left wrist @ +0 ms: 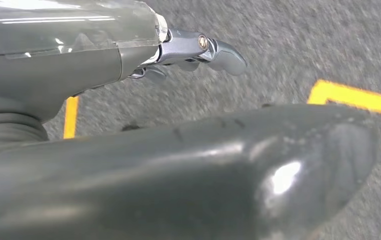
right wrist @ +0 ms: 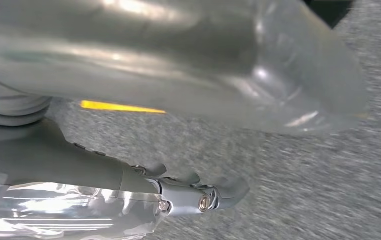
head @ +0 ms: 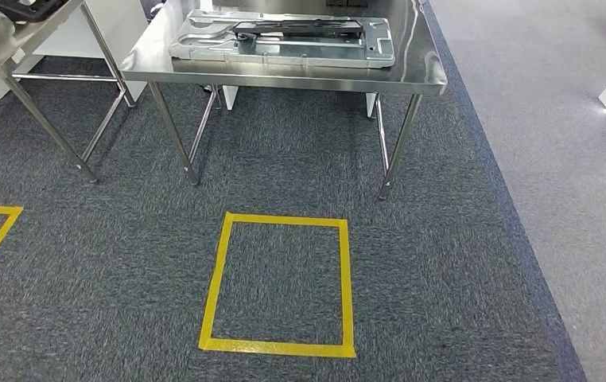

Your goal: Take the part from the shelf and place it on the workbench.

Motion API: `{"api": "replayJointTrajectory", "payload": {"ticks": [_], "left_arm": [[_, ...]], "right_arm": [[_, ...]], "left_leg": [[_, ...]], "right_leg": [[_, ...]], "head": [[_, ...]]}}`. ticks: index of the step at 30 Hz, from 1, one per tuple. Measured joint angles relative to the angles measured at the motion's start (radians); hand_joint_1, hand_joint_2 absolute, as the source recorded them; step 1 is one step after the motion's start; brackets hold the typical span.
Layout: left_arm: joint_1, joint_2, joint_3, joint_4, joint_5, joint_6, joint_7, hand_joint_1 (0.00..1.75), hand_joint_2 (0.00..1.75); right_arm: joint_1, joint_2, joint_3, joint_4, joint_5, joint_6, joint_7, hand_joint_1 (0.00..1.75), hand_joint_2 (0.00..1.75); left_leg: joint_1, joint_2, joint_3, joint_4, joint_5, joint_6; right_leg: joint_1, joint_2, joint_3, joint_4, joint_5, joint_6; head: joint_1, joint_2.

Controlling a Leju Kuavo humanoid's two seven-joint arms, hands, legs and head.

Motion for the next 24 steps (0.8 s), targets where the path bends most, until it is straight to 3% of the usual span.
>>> {"api": "replayJointTrajectory", "payload": {"ticks": [2, 3, 4, 5, 7, 8, 10, 11, 13, 14, 16, 18, 19, 20, 21, 23, 24], "left_arm": [[0.001, 0.0, 0.0, 0.0, -0.001, 0.001, 0.0, 0.0, 0.0], [0.002, 0.0, 0.0, 0.0, -0.002, 0.002, 0.001, 0.0, 0.0], [0.003, 0.0, 0.001, 0.0, -0.003, 0.004, 0.003, 0.0, 0.0], [0.004, 0.0, 0.001, 0.0, -0.004, 0.008, 0.006, 0.0, 0.0], [0.004, 0.0, 0.001, 0.0, -0.005, 0.013, 0.013, 0.0, 0.0], [0.002, -0.001, 0.001, 0.0, -0.006, 0.015, 0.016, 0.0, 0.0], [-0.001, -0.002, 0.001, 0.0, -0.01, 0.016, 0.02, 0.0, 0.0], [-0.003, -0.002, 0.001, 0.0, -0.011, 0.016, 0.021, 0.0, 0.0], [-0.002, -0.001, 0.001, 0.0, -0.011, 0.017, 0.022, 0.0, 0.0], [0.0, 0.0, 0.002, 0.0, -0.011, 0.018, 0.023, 0.0, 0.0], [0.004, -0.001, 0.002, 0.0, -0.012, 0.019, 0.024, 0.0, 0.0], [0.007, -0.001, 0.002, 0.0, -0.012, 0.018, 0.025, 0.0, 0.0], [0.009, -0.001, 0.002, 0.0, -0.013, 0.018, 0.025, 0.0, 0.0], [0.011, -0.001, 0.003, 0.0, -0.014, 0.017, 0.025, 0.0, 0.0], [0.012, -0.001, 0.003, 0.0, -0.015, 0.016, 0.025, 0.0, 0.0], [0.012, -0.001, 0.003, 0.0, -0.02, 0.015, 0.025, 0.0, 0.0], [0.01, -0.001, 0.003, 0.0, -0.021, 0.014, 0.025, 0.0, 0.0]], "right_arm": [[0.001, 0.0, -0.004, 0.0, -0.01, 0.007, 0.0, 0.0, 0.0], [0.001, 0.0, -0.009, 0.001, -0.018, 0.015, 0.001, 0.0, 0.0], [0.001, 0.0, -0.015, 0.001, -0.025, 0.025, 0.002, 0.0, 0.0], [0.001, 0.0, -0.021, 0.001, -0.031, 0.035, 0.003, 0.0, 0.0], [0.0, -0.001, -0.029, 0.001, -0.035, 0.053, 0.006, 0.0, 0.0], [0.0, -0.002, -0.032, 0.001, -0.034, 0.061, 0.009, 0.0, 0.0], [0.001, -0.004, -0.036, 0.001, -0.028, 0.073, 0.017, 0.0, 0.0], [0.001, -0.005, -0.037, 0.001, -0.025, 0.077, 0.019, 0.0, 0.0], [0.0, -0.005, -0.038, 0.001, -0.019, 0.083, 0.021, 0.0, 0.0], [-0.001, -0.005, -0.039, 0.001, -0.017, 0.084, 0.022, 0.0, 0.0], [0.0, -0.005, -0.039, 0.001, -0.014, 0.086, 0.023, 0.0, 0.0], [0.003, -0.006, -0.039, 0.001, -0.008, 0.088, 0.021, 0.0, 0.0], [0.004, -0.006, -0.039, 0.001, -0.004, 0.089, 0.018, 0.0, 0.0], [0.005, -0.006, -0.039, 0.001, 0.0, 0.09, 0.015, 0.0, 0.0], [0.005, -0.006, -0.039, 0.001, 0.004, 0.09, 0.01, 0.0, 0.0], [0.004, -0.005, -0.039, 0.001, 0.009, 0.089, 0.002, 0.0, 0.0], [0.004, -0.005, -0.039, 0.001, 0.011, 0.088, -0.002, 0.0, 0.0]], "left_leg": [[-0.004, 0.001, -0.038, 0.004, 0.026, 0.007], [-0.006, 0.001, -0.058, 0.006, 0.038, 0.007], [-0.007, 0.001, -0.079, 0.01, 0.05, 0.005], [-0.009, 0.001, -0.099, 0.015, 0.061, 0.003], [-0.009, -0.004, -0.137, 0.03, 0.081, -0.003], [-0.01, -0.009, -0.152, 0.04, 0.088, -0.007], [-0.013, -0.019, -0.171, 0.056, 0.102, -0.016], [-0.014, -0.026, -0.176, 0.059, 0.11, -0.021], [-0.011, -0.036, -0.186, 0.065, 0.117, -0.032], [-0.008, -0.036, -0.195, 0.082, 0.101, -0.038], [-0.001, -0.029, -0.232, 0.178, 0.026, -0.052], [0.006, -0.024, -0.278, 0.314, -0.045, -0.065], [0.009, -0.022, -0.284, 0.351, -0.053, -0.069], [0.012, -0.019, -0.269, 0.349, -0.043, -0.072], [0.014, -0.014, -0.233, 0.302, -0.018, -0.074], [0.014, 0.017, -0.133, 0.151, 0.028, -0.07], [0.011, 0.032, -0.101, 0.096, 0.039, -0.063]], "right_leg": [[-0.002, 0.003, -0.025, 0.122, -0.11, 0.006], [-0.002, 0.004, -0.033, 0.183, -0.131, 0.008], [-0.002, 0.004, -0.032, 0.226, -0.121, 0.009], [-0.002, 0.004, -0.019, 0.242, -0.088, 0.009], [-0.001, 0.019, 0.057, 0.177, -0.027, 0.0], [0.0, 0.035, 0.121, 0.099, -0.032, -0.007], [0.003, 0.059, 0.229, -0.05, -0.087, -0.019], [0.005, 0.058, 0.255, -0.092, -0.106, -0.024], [0.003, 0.04, 0.255, -0.105, -0.103, -0.036], [0.001, 0.029, 0.251, -0.106, -0.095, -0.044], [-0.001, 0.006, 0.238, -0.107, -0.082, -0.054], [0.0, -0.015, 0.221, -0.105, -0.072, -0.054], [0.0, -0.024, 0.214, -0.104, -0.068, -0.053], [0.0, -0.034, 0.209, -0.102, -0.066, -0.05], [-0.001, -0.043, 0.206, -0.099, -0.065, -0.048], [-0.001, -0.061, 0.203, -0.093, -0.067, -0.041], [0.001, -0.069, 0.203, -0.091, -0.068, -0.036]], "head": [[0.0, 0.0], [0.0, 0.0], [0.0, 0.0], [0.0, 0.0], [0.0, 0.0], [0.0, 0.0], [0.0, 0.0], [0.0, 0.0], [0.0, 0.0], [0.0, 0.0], [0.0, 0.0], [0.0, 0.0], [0.0, 0.0], [0.0, 0.0], [0.0, 0.0], [0.0, 0.0], [0.0, 0.0]]}}
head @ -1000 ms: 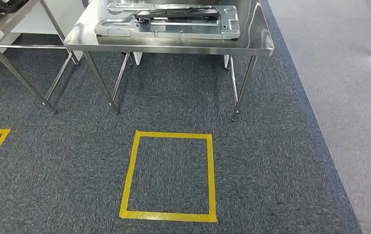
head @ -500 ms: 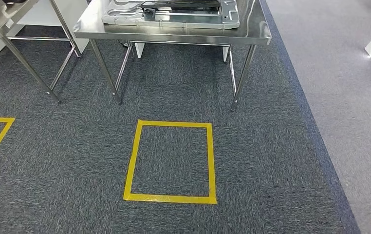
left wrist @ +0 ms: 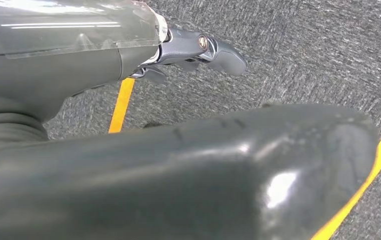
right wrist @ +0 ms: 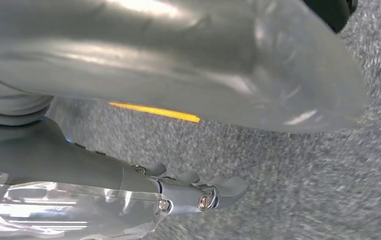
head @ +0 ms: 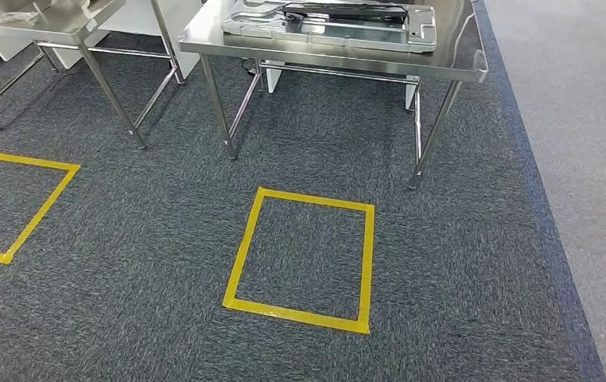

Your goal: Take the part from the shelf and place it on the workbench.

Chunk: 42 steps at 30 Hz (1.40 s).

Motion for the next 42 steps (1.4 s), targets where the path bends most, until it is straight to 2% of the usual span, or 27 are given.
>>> {"api": "replayJointTrajectory", "payload": {"ticks": [1, 3, 5, 6, 8, 9, 10, 11, 12, 14, 15, 17, 19, 21, 23, 24, 26, 27, 29, 31, 32, 34, 36, 38, 40, 41, 42], "left_arm": [[-0.001, 0.0, 0.0, 0.0, -0.002, -0.001, 0.0, 0.0, 0.0], [-0.001, 0.001, 0.0, 0.0, -0.004, -0.002, 0.0, 0.0, 0.0], [0.0, 0.001, 0.0, 0.0, -0.007, -0.004, 0.0, 0.0, 0.0], [-0.001, 0.001, 0.0, 0.0, -0.008, -0.006, -0.001, 0.0, 0.0], [-0.005, 0.001, 0.0, 0.0, -0.011, -0.008, -0.002, 0.0, 0.0], [-0.006, 0.001, 0.0, 0.0, -0.013, -0.009, -0.002, 0.0, 0.0], [-0.006, 0.001, 0.0, 0.0, -0.014, -0.01, -0.002, 0.0, 0.0], [-0.005, 0.001, 0.0, 0.0, -0.015, -0.011, -0.003, 0.0, 0.0], [-0.005, 0.001, 0.0, 0.0, -0.017, -0.012, -0.003, 0.0, 0.0], [-0.005, 0.001, 0.0, 0.0, -0.021, -0.015, -0.003, 0.0, 0.0], [-0.006, 0.001, 0.0, 0.0, -0.023, -0.017, -0.003, 0.0, 0.0], [-0.008, 0.0, 0.0, 0.0, -0.025, -0.02, -0.005, 0.0, 0.0], [-0.005, 0.002, 0.0, 0.0, -0.025, -0.021, -0.006, 0.0, 0.0], [-0.002, 0.002, 0.0, 0.0, -0.024, -0.021, -0.006, 0.0, 0.0], [-0.004, 0.001, 0.0, 0.0, -0.022, -0.022, -0.006, 0.0, 0.0], [-0.005, 0.001, 0.0, 0.0, -0.022, -0.022, -0.005, 0.0, 0.0], [-0.002, 0.001, 0.001, 0.0, -0.02, -0.022, -0.004, 0.0, 0.0], [-0.001, 0.001, 0.002, 0.0, -0.019, -0.022, -0.003, 0.0, 0.0], [0.0, 0.001, 0.003, 0.0, -0.019, -0.022, 0.001, 0.0, 0.0], [-0.003, 0.0, 0.003, 0.0, -0.022, -0.022, 0.012, 0.0, 0.0], [-0.003, 0.0, 0.003, 0.0, -0.026, -0.024, 0.019, 0.0, 0.0], [0.002, -0.002, 0.003, 0.0, -0.031, -0.026, 0.035, 0.0, 0.0], [0.006, -0.006, 0.003, 0.0, -0.034, -0.026, 0.047, 0.0, 0.0], [0.004, -0.011, 0.003, 0.0, -0.035, -0.023, 0.054, 0.0, 0.87], [0.002, -0.013, 0.004, 0.0, -0.035, -0.019, 0.058, 0.0, 1.75], [0.003, -0.014, 0.004, 0.0, -0.035, -0.018, 0.06, 0.0, 1.75], [0.004, -0.014, 0.005, 0.0, -0.034, -0.016, 0.06, 0.0, 1.75]], "right_arm": [[-0.001, 0.0, 0.0, 0.0, 0.003, -0.001, -0.002, 0.0, 0.0], [-0.006, 0.0, 0.0, 0.0, 0.008, -0.003, -0.003, 0.0, 0.0], [-0.009, -0.003, 0.002, -0.001, 0.026, -0.008, -0.001, 0.0, 0.0], [-0.009, -0.004, 0.007, -0.001, 0.042, -0.013, 0.002, 0.0, 0.0], [-0.004, -0.005, 0.022, -0.001, 0.078, -0.023, 0.01, 0.0, 0.0], [-0.002, -0.006, 0.031, -0.001, 0.093, -0.027, 0.014, 0.0, 0.0], [0.001, -0.007, 0.04, -0.001, 0.107, -0.032, 0.019, 0.0, 0.0], [0.003, -0.01, 0.049, -0.001, 0.123, -0.037, 0.025, 0.0, 0.0], [0.005, -0.013, 0.061, -0.001, 0.144, -0.045, 0.033, 0.0, 0.0], [0.008, -0.023, 0.09, -0.001, 0.196, -0.06, 0.054, 0.0, 0.0], [0.009, -0.028, 0.106, -0.001, 0.221, -0.067, 0.064, 0.0, 0.0], [0.009, -0.037, 0.137, 0.0, 0.256, -0.077, 0.077, 0.0, 0.0], [0.007, -0.041, 0.162, 0.0, 0.275, -0.081, 0.08, 0.0, 0.0], [0.007, -0.042, 0.184, 0.0, 0.297, -0.08, 0.08, 0.0, 0.0], [0.009, -0.043, 0.207, 0.0, 0.322, -0.079, 0.08, 0.0, 0.0], [0.01, -0.043, 0.217, 0.001, 0.332, -0.079, 0.08, 0.0, 0.0], [0.011, -0.043, 0.236, 0.002, 0.346, -0.079, 0.08, 0.0, 0.0], [0.01, -0.042, 0.243, 0.002, 0.35, -0.079, 0.08, 0.0, 0.0], [0.008, -0.041, 0.256, 0.002, 0.354, -0.077, 0.083, 0.0, 0.0], [0.006, -0.04, 0.266, 0.002, 0.36, -0.073, 0.09, 0.0, 0.0], [0.003, -0.04, 0.27, 0.002, 0.364, -0.07, 0.095, 0.0, 0.0], [-0.005, -0.04, 0.277, 0.002, 0.37, -0.066, 0.102, 0.0, 0.0], [-0.008, -0.04, 0.282, 0.002, 0.374, -0.06, 0.107, 0.0, 0.0], [-0.006, -0.04, 0.286, 0.003, 0.378, -0.055, 0.109, 0.0, 0.0], [-0.003, -0.039, 0.29, 0.004, 0.382, -0.054, 0.107, 0.0, 0.0], [-0.002, -0.039, 0.292, 0.004, 0.384, -0.054, 0.105, 0.0, 0.0], [-0.001, -0.039, 0.293, 0.005, 0.386, -0.054, 0.101, 0.0, 0.0]], "left_leg": [[-0.004, 0.011, 0.015, -0.031, 0.0, 0.009], [-0.008, 0.005, 0.01, -0.04, -0.002, 0.027], [-0.004, -0.013, 0.008, -0.05, 0.004, 0.041], [-0.002, -0.021, 0.006, -0.054, 0.009, 0.048], [-0.004, -0.039, -0.002, -0.056, 0.015, 0.058], [-0.006, -0.049, -0.006, -0.055, 0.017, 0.06], [-0.008, -0.061, -0.009, -0.054, 0.018, 0.061], [-0.01, -0.073, -0.01, -0.052, 0.019, 0.061], [-0.011, -0.085, -0.011, -0.049, 0.02, 0.061], [-0.013, -0.108, -0.014, -0.041, 0.02, 0.057], [-0.014, -0.118, -0.017, -0.037, 0.02, 0.053], [-0.014, -0.137, -0.027, -0.032, 0.022, 0.042], [-0.011, -0.149, -0.033, -0.03, 0.026, 0.029], [-0.01, -0.12, -0.054, 0.01, 0.0, 0.019], [-0.007, -0.074, -0.107, 0.125, -0.067, 0.01], [-0.004, -0.063, -0.138, 0.193, -0.099, 0.006], [0.001, -0.054, -0.161, 0.256, -0.114, -0.001], [0.002, -0.049, -0.143, 0.227, -0.093, -0.002], [0.002, -0.017, -0.064, 0.086, -0.034, 0.001], [-0.004, 0.012, -0.01, -0.018, -0.006, 0.014], [-0.008, 0.016, -0.004, -0.033, -0.007, 0.021], [-0.009, -0.005, -0.006, -0.036, -0.004, 0.034], [-0.006, -0.023, -0.002, -0.044, 0.004, 0.047], [-0.005, -0.043, -0.003, -0.048, 0.009, 0.056], [-0.009, -0.068, -0.006, -0.047, 0.01, 0.059], [-0.01, -0.081, -0.006, -0.045, 0.01, 0.059], [-0.011, -0.095, -0.005, -0.044, 0.01, 0.059]], "right_leg": [[0.002, -0.007, -0.001, 0.003, -0.001, 0.006], [0.005, -0.022, 0.0, 0.003, 0.0, 0.019], [0.003, -0.004, -0.007, 0.021, -0.016, 0.031], [0.001, 0.018, -0.023, 0.055, -0.039, 0.035], [-0.002, 0.063, -0.09, 0.181, -0.104, 0.038], [-0.002, 0.072, -0.126, 0.248, -0.129, 0.038], [-0.003, 0.074, -0.152, 0.291, -0.135, 0.038], [-0.003, 0.076, -0.16, 0.298, -0.12, 0.038], [-0.003, 0.078, -0.149, 0.266, -0.088, 0.035], [-0.003, 0.111, -0.095, 0.138, -0.013, 0.027], [-0.003, 0.129, -0.074, 0.084, 0.01, 0.023], [0.0, 0.148, -0.06, 0.038, 0.02, 0.018], [0.0, 0.127, -0.059, 0.032, 0.026, 0.01], [-0.005, 0.103, -0.058, 0.023, 0.034, -0.002], [-0.006, 0.077, -0.06, 0.019, 0.037, -0.009], [-0.005, 0.064, -0.061, 0.02, 0.036, -0.01], [-0.004, 0.038, -0.063, 0.021, 0.035, -0.009], [-0.004, 0.026, -0.062, 0.022, 0.034, -0.007], [-0.003, 0.003, -0.057, 0.023, 0.03, -0.001], [0.001, -0.016, -0.053, 0.025, 0.025, 0.01], [0.003, -0.025, -0.051, 0.026, 0.023, 0.016], [0.003, -0.037, -0.046, 0.025, 0.02, 0.028], [0.0, -0.006, -0.053, 0.053, -0.004, 0.039], [-0.004, 0.049, -0.102, 0.16, -0.069, 0.044], [-0.003, 0.072, -0.169, 0.29, -0.121, 0.044], [-0.003, 0.074, -0.187, 0.318, -0.12, 0.042], [-0.003, 0.077, -0.185, 0.304, -0.096, 0.04]], "head": [[0.0, 0.0], [0.001, 0.0], [0.001, 0.0], [0.001, 0.0], [0.0, 0.0], [0.0, 0.0], [0.0, 0.0], [0.0, 0.0], [0.0, 0.0], [0.0, 0.0], [0.0, 0.0], [0.0, 0.0], [0.0, 0.0], [0.0, 0.0], [0.0, 0.0], [0.0, 0.0], [0.0, 0.0], [0.0, 0.0], [0.0, 0.0], [0.0, 0.0], [0.0, 0.0], [0.0, 0.0], [0.0, 0.0], [0.0, 0.0], [0.0, 0.0], [0.0, 0.0], [0.0, 0.0]]}}
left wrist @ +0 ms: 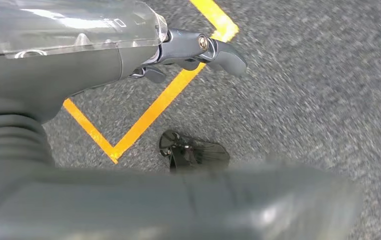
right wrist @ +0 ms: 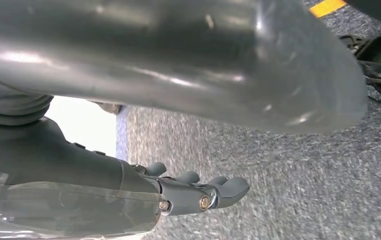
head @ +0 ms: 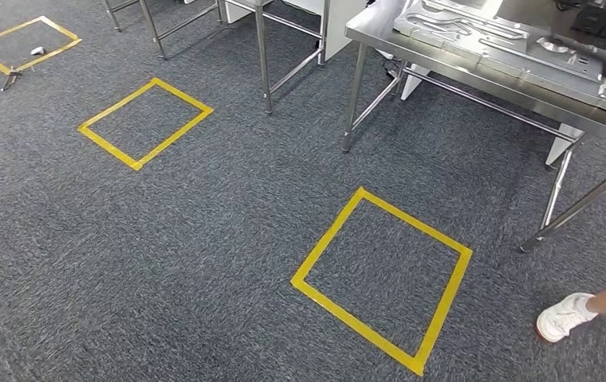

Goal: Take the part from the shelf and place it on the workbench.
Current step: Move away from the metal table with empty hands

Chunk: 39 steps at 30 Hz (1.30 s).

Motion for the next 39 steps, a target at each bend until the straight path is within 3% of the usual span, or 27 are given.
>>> {"api": "replayJointTrajectory", "payload": {"ticks": [1, 3, 5, 7, 8, 10, 12, 14, 15, 16, 18, 20, 21, 23, 25, 27, 28, 29, 30, 31, 32, 34, 36, 38, 39], "left_arm": [[0.001, 0.0, 0.001, 0.0, 0.001, 0.002, 0.0, 0.0, 1.75], [0.001, -0.001, 0.005, 0.0, 0.002, 0.004, 0.0, 0.0, 1.75], [0.0, -0.003, 0.011, 0.0, 0.002, 0.005, -0.002, 0.0, 1.75], [0.003, -0.001, 0.016, 0.0, 0.002, 0.007, -0.002, 0.0, 1.75], [0.006, 0.001, 0.016, 0.0, 0.001, 0.008, -0.002, 0.0, 1.75], [0.006, 0.004, 0.017, 0.0, 0.0, 0.01, 0.0, 0.0, 1.75], [0.001, 0.006, 0.017, 0.0, -0.002, 0.01, 0.001, 0.0, 1.75], [0.0, 0.008, 0.017, 0.0, -0.003, 0.012, 0.002, 0.0, 1.75], [0.002, 0.009, 0.018, 0.0, -0.004, 0.014, 0.002, 0.0, 1.75], [0.004, 0.01, 0.019, 0.0, -0.005, 0.017, 0.002, 0.0, 1.75], [0.004, 0.012, 0.021, -0.001, -0.009, 0.025, 0.004, 0.0, 1.75], [0.003, 0.014, 0.022, -0.001, -0.014, 0.034, 0.006, 0.0, 1.75], [0.005, 0.016, 0.022, -0.001, -0.017, 0.037, 0.008, 0.0, 1.75], [0.011, 0.021, 0.022, -0.001, -0.024, 0.04, 0.012, 0.0, 1.75], [0.013, 0.026, 0.022, -0.001, -0.029, 0.039, 0.016, 0.0, 1.75], [0.011, 0.032, 0.022, -0.002, -0.03, 0.036, 0.019, 0.0, 1.75], [0.01, 0.035, 0.022, -0.002, -0.031, 0.034, 0.021, 0.0, 1.75], [0.01, 0.037, 0.022, -0.002, -0.03, 0.033, 0.022, 0.0, 1.75], [0.01, 0.039, 0.023, -0.002, -0.029, 0.031, 0.023, 0.0, 1.75], [0.01, 0.04, 0.023, -0.002, -0.027, 0.03, 0.023, 0.0, 1.75], [0.009, 0.04, 0.024, -0.002, -0.025, 0.029, 0.023, 0.0, 1.75], [0.007, 0.039, 0.024, -0.002, -0.023, 0.025, 0.021, 0.0, 1.75], [0.005, 0.038, 0.025, -0.002, -0.025, 0.019, 0.018, 0.0, 1.75], [0.005, 0.038, 0.024, -0.002, -0.032, 0.013, 0.015, 0.0, 1.75], [0.005, 0.037, 0.024, -0.002, -0.037, 0.011, 0.014, 0.0, 1.75]], "right_arm": [[0.0, 0.0, 0.001, 0.0, 0.001, 0.0, -0.004, 0.0, 0.0], [0.001, 0.0, 0.004, 0.0, 0.007, 0.001, -0.011, 0.0, 0.0], [-0.001, 0.001, 0.009, 0.001, 0.017, 0.007, -0.02, 0.0, 0.0], [-0.006, 0.004, 0.019, 0.002, 0.028, 0.017, -0.029, 0.0, 0.0], [-0.008, 0.006, 0.025, 0.002, 0.034, 0.022, -0.031, 0.0, 0.0], [-0.008, 0.01, 0.034, 0.002, 0.045, 0.034, -0.03, 0.0, 0.0], [-0.006, 0.012, 0.043, 0.003, 0.056, 0.049, -0.028, 0.0, 0.0], [-0.007, 0.015, 0.054, 0.005, 0.067, 0.064, -0.025, 0.0, 0.0], [-0.007, 0.017, 0.059, 0.005, 0.07, 0.07, -0.023, 0.0, 0.0], [-0.008, 0.019, 0.063, 0.005, 0.072, 0.074, -0.022, 0.0, 0.0], [-0.009, 0.025, 0.069, 0.005, 0.073, 0.082, -0.018, 0.0, 0.0], [-0.01, 0.032, 0.072, 0.006, 0.073, 0.089, -0.012, 0.0, 0.0], [-0.011, 0.035, 0.072, 0.006, 0.072, 0.091, -0.009, 0.0, 0.0], [-0.016, 0.043, 0.072, 0.006, 0.071, 0.098, 0.0, 0.0, 0.0], [-0.015, 0.05, 0.072, 0.006, 0.071, 0.103, 0.008, 0.0, 0.0], [-0.011, 0.055, 0.072, 0.007, 0.072, 0.104, 0.011, 0.0, 0.0], [-0.011, 0.056, 0.072, 0.007, 0.073, 0.103, 0.011, 0.0, 0.0], [-0.012, 0.057, 0.073, 0.007, 0.074, 0.103, 0.011, 0.0, 0.0], [-0.013, 0.057, 0.073, 0.007, 0.075, 0.101, 0.01, 0.0, 0.0], [-0.014, 0.057, 0.074, 0.007, 0.077, 0.099, 0.009, 0.0, 0.0], [-0.015, 0.057, 0.076, 0.007, 0.079, 0.096, 0.008, 0.0, 0.0], [-0.015, 0.054, 0.077, 0.007, 0.081, 0.088, 0.006, 0.0, 0.0], [-0.017, 0.052, 0.078, 0.007, 0.081, 0.078, 0.004, 0.0, 0.0], [-0.024, 0.051, 0.078, 0.007, 0.08, 0.07, 0.004, 0.0, 0.0], [-0.026, 0.051, 0.078, 0.006, 0.08, 0.068, 0.004, 0.0, 0.0]], "left_leg": [[0.0, -0.014, 0.001, 0.002, -0.001, -0.001], [-0.001, -0.039, 0.0, 0.009, -0.004, -0.006], [0.001, -0.061, -0.008, 0.014, -0.004, -0.017], [0.003, -0.081, -0.015, 0.012, -0.001, -0.03], [0.003, -0.074, -0.017, 0.017, -0.005, -0.036], [0.002, -0.026, -0.044, 0.073, -0.039, -0.045], [0.006, 0.024, -0.106, 0.202, -0.103, -0.054], [0.012, 0.037, -0.153, 0.298, -0.132, -0.064], [0.015, 0.041, -0.15, 0.294, -0.119, -0.067], [0.017, 0.048, -0.126, 0.249, -0.09, -0.068], [0.015, 0.088, -0.048, 0.105, -0.03, -0.063], [0.009, 0.119, -0.004, 0.02, -0.008, -0.05], [0.006, 0.119, -0.003, 0.012, -0.011, -0.044], [0.008, 0.096, -0.003, 0.007, -0.006, -0.033], [0.013, 0.074, 0.0, -0.002, 0.003, -0.02], [0.014, 0.051, -0.003, -0.005, 0.009, -0.012], [0.013, 0.039, -0.005, -0.005, 0.01, -0.011], [0.011, 0.026, -0.006, -0.004, 0.01, -0.01], [0.01, 0.012, -0.007, -0.003, 0.01, -0.01], [0.01, -0.003, -0.006, -0.001, 0.01, -0.011], [0.009, -0.018, -0.005, 0.001, 0.01, -0.012], [0.008, -0.045, -0.007, 0.006, 0.01, -0.018], [0.011, -0.065, -0.015, 0.008, 0.012, -0.03], [0.015, -0.081, -0.02, 0.005, 0.016, -0.043], [0.015, -0.072, -0.025, 0.012, 0.012, -0.047]], "right_leg": [[0.0, 0.006, 0.02, -0.052, 0.04, -0.003], [-0.001, 0.048, 0.075, -0.19, 0.111, -0.012], [0.0, 0.079, 0.1, -0.257, 0.131, -0.017], [0.001, 0.064, 0.103, -0.262, 0.131, -0.024], [0.0, 0.052, 0.106, -0.268, 0.133, -0.03], [-0.005, 0.024, 0.113, -0.278, 0.136, -0.044], [-0.001, -0.007, 0.114, -0.28, 0.134, -0.053], [0.001, -0.035, 0.115, -0.28, 0.132, -0.053], [0.001, -0.047, 0.116, -0.279, 0.13, -0.051], [0.001, -0.059, 0.118, -0.279, 0.128, -0.05], [0.003, -0.082, 0.125, -0.276, 0.122, -0.042], [0.008, -0.101, 0.132, -0.274, 0.115, -0.032], [0.01, -0.109, 0.135, -0.275, 0.114, -0.027], [0.008, -0.116, 0.142, -0.275, 0.11, -0.015], [0.004, -0.07, 0.127, -0.233, 0.076, -0.005], [0.001, -0.014, 0.068, -0.111, 0.008, 0.0], [0.001, -0.005, 0.034, -0.043, -0.02, 0.001], [0.001, -0.002, 0.009, 0.004, -0.03, 0.001], [0.001, -0.001, 0.002, 0.012, -0.018, 0.0], [0.001, 0.002, 0.015, -0.02, 0.013, -0.002], [0.001, 0.014, 0.044, -0.085, 0.056, -0.007], [0.001, 0.057, 0.1, -0.216, 0.113, -0.017], [0.005, 0.076, 0.119, -0.266, 0.122, -0.024], [0.004, 0.055, 0.123, -0.278, 0.129, -0.032], [0.002, 0.044, 0.128, -0.289, 0.135, -0.039]], "head": [[0.0, 0.0], [0.0, 0.0], [0.0, 0.0], [0.0, 0.0], [0.0, 0.0], [0.0, 0.0], [0.0, 0.0], [0.0, 0.0], [0.0, 0.0], [0.0, 0.0], [0.0, 0.0], [0.0, 0.0], [0.0, 0.0], [0.0, 0.0], [0.0, 0.0], [0.0, 0.0], [0.0, 0.0], [0.0, 0.0], [0.0, 0.0], [0.0, 0.0], [0.0, 0.0], [0.0, 0.0], [0.0, 0.0], [0.0, 0.0], [0.0, 0.0]]}}
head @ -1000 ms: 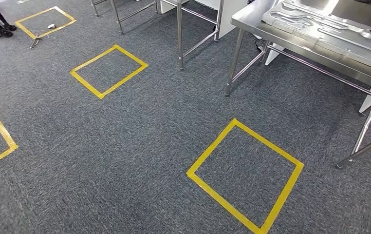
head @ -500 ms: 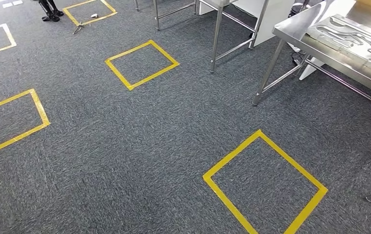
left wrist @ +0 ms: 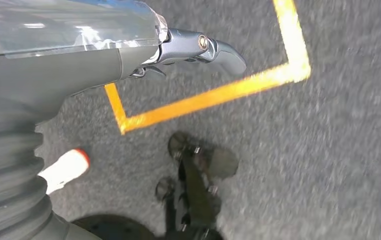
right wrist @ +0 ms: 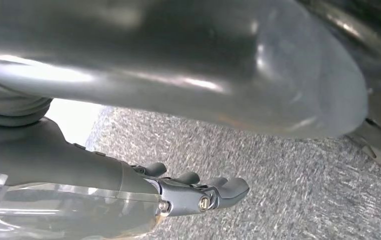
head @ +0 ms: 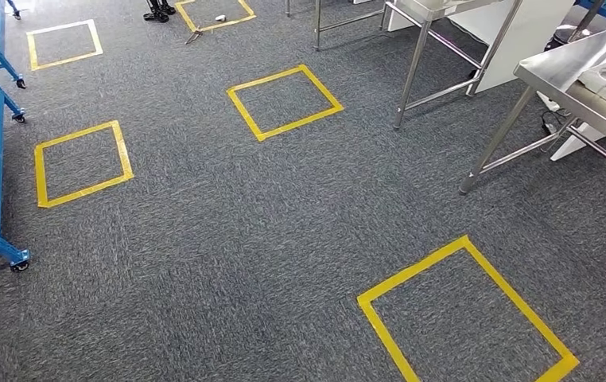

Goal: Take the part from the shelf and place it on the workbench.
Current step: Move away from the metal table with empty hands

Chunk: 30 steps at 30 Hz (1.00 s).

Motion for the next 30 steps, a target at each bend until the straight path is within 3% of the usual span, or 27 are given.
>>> {"api": "replayJointTrajectory", "payload": {"ticks": [1, 3, 5, 6, 7, 9, 11, 12, 14, 16, 18, 20, 21, 22, 23, 25, 26, 27, 28, 29, 30], "left_arm": [[-0.002, -0.001, 0.0, 0.0, -0.004, -0.002, -0.001, 0.0, 1.75], [-0.008, -0.002, -0.001, 0.0, -0.013, -0.006, -0.002, 0.0, 1.75], [-0.012, -0.003, -0.002, 0.0, -0.021, -0.007, 0.0, 0.0, 1.75], [-0.011, -0.004, -0.003, 0.0, -0.023, -0.007, 0.003, 0.0, 1.75], [-0.01, -0.005, -0.003, 0.0, -0.025, -0.007, 0.007, 0.0, 1.75], [-0.009, -0.006, -0.005, 0.0, -0.028, -0.006, 0.016, 0.0, 1.75], [-0.013, -0.012, -0.007, 0.001, -0.033, -0.005, 0.027, 0.0, 1.75], [-0.013, -0.015, -0.008, 0.002, -0.037, -0.003, 0.032, 0.0, 1.75], [-0.009, -0.018, -0.009, 0.002, -0.043, 0.002, 0.043, 0.0, 1.75], [-0.006, -0.018, -0.01, 0.002, -0.051, 0.004, 0.047, 0.0, 1.75], [-0.008, -0.018, -0.011, 0.002, -0.058, 0.003, 0.047, 0.0, 1.75], [-0.01, -0.018, -0.012, 0.002, -0.062, -0.002, 0.045, 0.0, 1.75], [-0.009, -0.018, -0.012, 0.002, -0.063, -0.004, 0.043, 0.0, 1.75], [-0.009, -0.019, -0.012, 0.002, -0.064, -0.005, 0.043, 0.0, 1.75], [-0.008, -0.02, -0.012, 0.002, -0.065, -0.006, 0.041, 0.0, 1.75], [-0.01, -0.025, -0.013, 0.003, -0.066, -0.008, 0.038, 0.0, 1.75], [-0.013, -0.028, -0.013, 0.004, -0.067, -0.009, 0.036, 0.0, 1.75], [-0.015, -0.03, -0.013, 0.005, -0.067, -0.009, 0.035, 0.0, 1.75], [-0.016, -0.031, -0.013, 0.005, -0.067, -0.01, 0.034, 0.0, 1.75], [-0.014, -0.031, -0.014, 0.005, -0.067, -0.01, 0.033, 0.0, 1.75], [-0.011, -0.03, -0.014, 0.005, -0.067, -0.011, 0.032, 0.0, 1.75]], "right_arm": [[0.0, -0.001, 0.0, 0.0, 0.0, -0.001, 0.0, 0.0, 0.0], [0.005, -0.002, 0.0, 0.0, 0.003, 0.001, 0.001, 0.0, 0.0], [0.009, -0.006, 0.002, 0.0, 0.01, 0.008, 0.003, 0.0, 0.0], [0.01, -0.008, 0.003, 0.0, 0.013, 0.012, 0.005, 0.0, 0.0], [0.01, -0.009, 0.003, 0.0, 0.014, 0.016, 0.006, 0.0, 0.0], [0.01, -0.013, 0.004, 0.0, 0.014, 0.019, 0.008, 0.0, 0.0], [0.011, -0.025, 0.004, 0.0, 0.012, 0.019, 0.008, 0.0, 0.0], [0.01, -0.03, 0.004, 0.0, 0.011, 0.019, 0.007, 0.0, 0.0], [0.007, -0.036, 0.004, 0.0, 0.008, 0.018, 0.006, 0.0, 0.0], [0.007, -0.038, 0.004, 0.0, 0.006, 0.018, 0.005, 0.0, 0.0], [0.013, -0.039, 0.003, 0.0, 0.004, 0.018, 0.004, 0.0, 0.0], [0.019, -0.039, 0.002, 0.0, 0.003, 0.018, 0.004, 0.0, 0.0], [0.021, -0.039, 0.002, 0.0, 0.004, 0.019, 0.004, 0.0, 0.0], [0.022, -0.039, 0.001, 0.0, 0.009, 0.02, 0.004, 0.0, 0.0], [0.023, -0.039, 0.003, 0.0, 0.02, 0.024, 0.004, 0.0, 0.0], [0.024, -0.042, 0.014, 0.0, 0.049, 0.036, 0.002, 0.0, 0.0], [0.024, -0.044, 0.021, 0.0, 0.061, 0.041, 0.0, 0.0, 0.0], [0.022, -0.046, 0.028, 0.0, 0.068, 0.044, -0.001, 0.0, 0.0], [0.02, -0.047, 0.033, 0.0, 0.071, 0.044, -0.002, 0.0, 0.0], [0.016, -0.047, 0.037, 0.0, 0.072, 0.042, -0.004, 0.0, 0.0], [0.013, -0.046, 0.04, 0.0, 0.071, 0.039, -0.007, 0.0, 0.0]], "left_leg": [[-0.001, 0.021, -0.013, 0.025, -0.016, -0.003], [-0.001, 0.08, -0.068, 0.137, -0.08, -0.008], [0.006, 0.106, -0.127, 0.261, -0.131, -0.018], [0.01, 0.111, -0.136, 0.282, -0.132, -0.023], [0.015, 0.116, -0.121, 0.259, -0.113, -0.028], [0.026, 0.146, -0.049, 0.129, -0.053, -0.038], [0.028, 0.18, 0.004, 0.032, -0.02, -0.033], [0.027, 0.186, 0.009, 0.019, -0.019, -0.023], [0.021, 0.167, 0.003, 0.024, -0.02, 0.0], [0.018, 0.147, 0.002, 0.021, -0.016, 0.015], [0.012, 0.125, 0.0, 0.018, -0.012, 0.027], [-0.001, 0.099, -0.004, 0.018, -0.01, 0.036], [-0.007, 0.084, -0.004, 0.018, -0.01, 0.039], [-0.013, 0.07, -0.002, 0.018, -0.01, 0.042], [-0.017, 0.056, 0.001, 0.018, -0.011, 0.044], [-0.021, 0.03, 0.006, 0.017, -0.012, 0.046], [-0.022, 0.019, 0.005, 0.017, -0.012, 0.045], [-0.022, 0.007, 0.002, 0.017, -0.011, 0.043], [-0.022, -0.003, 0.0, 0.016, -0.009, 0.04], [-0.022, -0.012, -0.002, 0.013, -0.007, 0.036], [-0.024, -0.003, -0.004, 0.016, -0.009, 0.035]], "right_leg": [[-0.003, -0.013, 0.005, -0.01, 0.006, -0.006], [-0.003, -0.043, 0.009, -0.02, 0.01, -0.013], [-0.001, -0.074, 0.008, -0.019, 0.008, -0.011], [-0.002, -0.087, 0.008, -0.018, 0.006, -0.009], [-0.003, -0.099, 0.009, -0.016, 0.003, -0.005], [-0.008, -0.123, 0.014, -0.007, -0.007, 0.01], [-0.006, -0.143, 0.018, 0.007, -0.021, 0.03], [-0.005, -0.151, 0.02, 0.011, -0.026, 0.039], [-0.008, -0.161, 0.026, 0.009, -0.029, 0.053], [-0.016, -0.122, 0.019, 0.035, -0.056, 0.062], [-0.016, -0.066, -0.033, 0.142, -0.12, 0.061], [-0.008, -0.05, -0.109, 0.28, -0.171, 0.049], [-0.002, -0.048, -0.133, 0.315, -0.17, 0.041], [0.005, -0.045, -0.139, 0.308, -0.148, 0.029], [0.015, -0.036, -0.124, 0.262, -0.107, 0.015], [0.035, 0.011, -0.072, 0.122, -0.021, -0.015], [0.041, 0.03, -0.053, 0.07, 0.004, -0.027], [0.045, 0.041, -0.045, 0.042, 0.014, -0.034], [0.046, 0.037, -0.043, 0.035, 0.012, -0.037], [0.043, 0.025, -0.041, 0.028, 0.016, -0.037], [0.04, 0.013, -0.035, 0.017, 0.019, -0.036]], "head": [[0.0, 0.0], [-0.001, 0.0], [-0.001, 0.0], [-0.001, 0.0], [-0.001, 0.0], [-0.001, 0.0], [-0.001, 0.0], [0.0, 0.0], [0.0, 0.0], [0.0, 0.0], [0.0, 0.0], [0.0, 0.0], [0.0, 0.0], [0.0, 0.0], [0.0, 0.0], [0.0, 0.0], [0.0, 0.0], [0.0, 0.0], [0.0, 0.0], [0.0, 0.0], [0.0, 0.0]]}}
